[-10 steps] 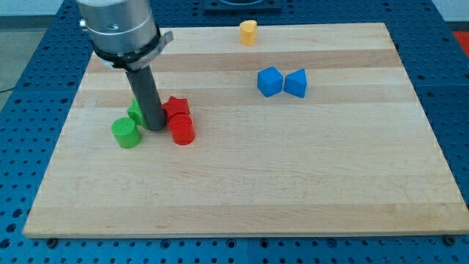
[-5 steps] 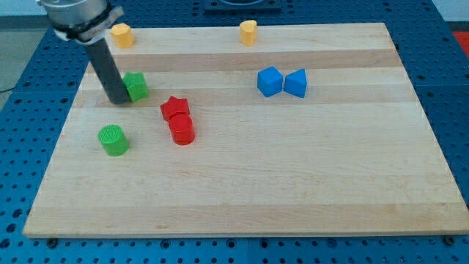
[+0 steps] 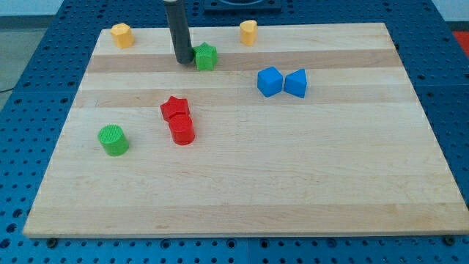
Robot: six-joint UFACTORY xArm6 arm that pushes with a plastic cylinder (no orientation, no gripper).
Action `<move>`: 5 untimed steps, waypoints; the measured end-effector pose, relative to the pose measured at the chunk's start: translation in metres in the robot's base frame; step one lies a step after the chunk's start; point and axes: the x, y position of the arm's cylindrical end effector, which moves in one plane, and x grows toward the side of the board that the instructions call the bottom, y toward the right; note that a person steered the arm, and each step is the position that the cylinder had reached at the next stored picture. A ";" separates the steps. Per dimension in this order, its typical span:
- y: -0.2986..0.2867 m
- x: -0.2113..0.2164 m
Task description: Push the green star to the bottom right side of the yellow heart
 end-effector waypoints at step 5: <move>0.226 0.008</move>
